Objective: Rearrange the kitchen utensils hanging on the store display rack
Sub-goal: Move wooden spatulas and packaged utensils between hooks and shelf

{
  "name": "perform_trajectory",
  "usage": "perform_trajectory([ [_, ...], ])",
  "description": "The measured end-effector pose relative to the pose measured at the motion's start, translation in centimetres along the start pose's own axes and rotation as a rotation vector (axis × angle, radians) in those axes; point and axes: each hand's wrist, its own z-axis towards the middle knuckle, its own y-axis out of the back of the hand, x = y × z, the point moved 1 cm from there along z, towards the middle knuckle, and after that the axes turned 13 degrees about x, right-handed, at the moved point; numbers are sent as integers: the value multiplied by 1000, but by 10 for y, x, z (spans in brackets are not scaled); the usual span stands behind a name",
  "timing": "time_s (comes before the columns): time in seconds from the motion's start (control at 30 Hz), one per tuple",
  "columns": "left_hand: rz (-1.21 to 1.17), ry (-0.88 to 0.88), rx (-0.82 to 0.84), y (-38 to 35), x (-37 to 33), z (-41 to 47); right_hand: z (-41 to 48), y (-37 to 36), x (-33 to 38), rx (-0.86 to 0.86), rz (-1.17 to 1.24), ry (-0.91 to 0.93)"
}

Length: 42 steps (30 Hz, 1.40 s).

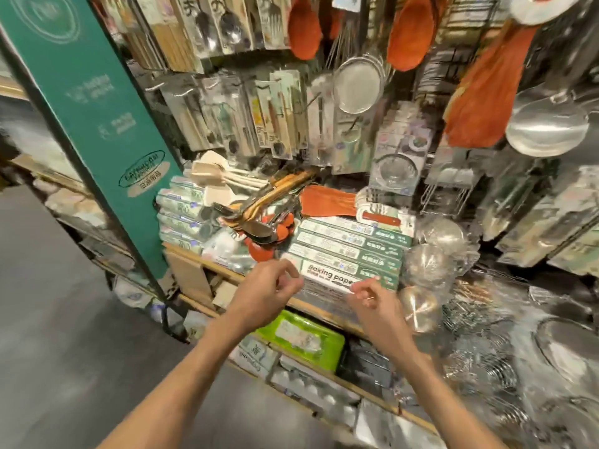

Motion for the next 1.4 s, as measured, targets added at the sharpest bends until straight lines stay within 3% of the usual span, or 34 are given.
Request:
perform_trajectory([
  [0.3, -47, 71, 68, 45, 156, 34, 87, -147, 21, -22, 238, -196],
  [0.57, 52, 69, 14, 90, 222, 120, 194, -188, 33, -65, 453, -321],
  [0.77, 114, 49, 40, 122, 248, 235, 325, -198, 42, -75, 325, -267],
  [0.93, 146, 154, 223, 118, 270, 313, 418, -203, 47, -43, 103, -238],
  [1.13, 147, 262, 397, 95, 303, 348, 449, -205, 42, -52, 100, -302],
  [1.4, 30, 241, 492, 110, 320, 376, 452, -204, 44, -6, 190, -288],
])
